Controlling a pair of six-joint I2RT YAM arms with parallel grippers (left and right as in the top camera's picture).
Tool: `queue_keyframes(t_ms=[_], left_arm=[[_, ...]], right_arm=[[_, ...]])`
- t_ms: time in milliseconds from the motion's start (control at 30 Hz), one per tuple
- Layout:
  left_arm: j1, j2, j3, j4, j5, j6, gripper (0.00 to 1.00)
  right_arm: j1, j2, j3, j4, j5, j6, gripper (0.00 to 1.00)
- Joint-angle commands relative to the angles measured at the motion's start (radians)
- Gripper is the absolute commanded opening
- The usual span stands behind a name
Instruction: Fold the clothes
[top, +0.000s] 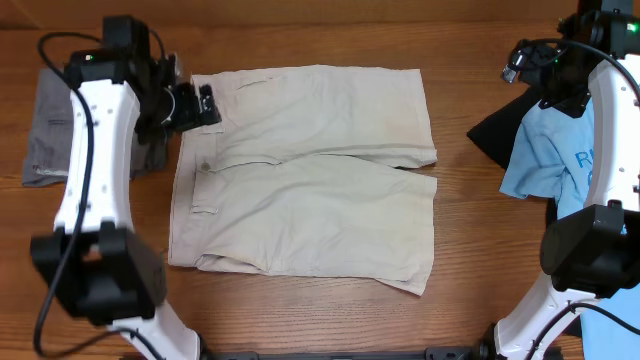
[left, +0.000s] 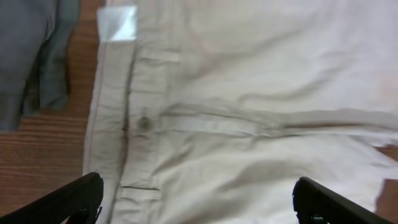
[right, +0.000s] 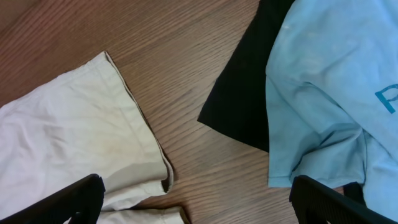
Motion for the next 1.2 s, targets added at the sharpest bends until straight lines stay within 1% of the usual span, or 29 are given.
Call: queue_keyframes(t_ms=[0,167,267,367,433,467,533,567,600,667,700,733,833,933,1033,1167], left_arm=[[-0.061,-0.031,0.019,-0.003,0.001,-0.039,1.0],[-0.111,-0.017,0.014,-0.003,-0.02,-0.038,1.0],[-0.116,-0.01,0.014,0.018,-0.052,-0.039,1.0],[-0.114,-0.01,0.014,-0.005,-0.055,-0.037,1.0],[-0.107,-0.008,0.013,-0.046,-0.063,-0.038,0.92],[-0.103,-0.004,0.009,-0.069,-0.066,-0.038,0.91],[-0.101,-0.001,-0.018,-0.088,-0.07,-0.038,0.89],[-0.101,-0.001,-0.042,-0.089,-0.069,-0.038,0.89],[-0.101,-0.001,-0.077,-0.086,-0.065,-0.038,0.87],[-0.104,-0.001,-0.148,-0.075,-0.047,-0.038,0.84],[-0.107,-0.001,-0.187,-0.065,-0.037,-0.038,0.84],[-0.109,-0.001,-0.232,-0.047,-0.023,-0.034,0.85],[-0.106,-0.001,-0.327,0.006,-0.008,-0.029,0.87],[-0.098,-0.001,-0.381,0.023,-0.006,-0.026,0.9],[-0.086,-0.001,-0.402,0.015,-0.009,0.005,0.91],[-0.069,-0.001,-0.404,0.003,-0.009,0.011,0.91]], right_arm=[[-0.001,0.002,0.0,0.005,-0.005,0.007,1.0],[-0.001,0.002,0.0,0.005,-0.005,0.007,1.0],[-0.001,0.002,0.0,0.068,-0.027,0.009,1.0],[-0.001,0.002,0.0,0.066,-0.2,0.007,1.0],[-0.001,0.002,0.0,0.027,-0.277,-0.002,1.0],[-0.001,0.002,0.0,-0.026,-0.314,0.003,1.0],[0.01,0.006,-0.008,-0.104,-0.375,-0.001,0.94],[0.022,0.008,-0.016,-0.146,-0.382,-0.01,0.89],[0.039,0.008,-0.031,-0.187,-0.381,-0.04,0.79],[0.076,0.008,-0.068,-0.241,-0.381,-0.088,0.34],[0.096,0.008,-0.092,-0.263,-0.381,-0.087,0.09],[0.121,0.008,-0.127,-0.277,-0.389,-0.087,0.04],[0.193,0.007,-0.239,-0.279,-0.395,-0.088,0.04],[0.257,0.006,-0.37,-0.256,-0.396,-0.087,0.04],[0.296,0.0,-0.499,-0.206,-0.406,-0.079,0.04],[0.314,-0.038,-0.687,-0.098,-0.482,-0.079,0.04]])
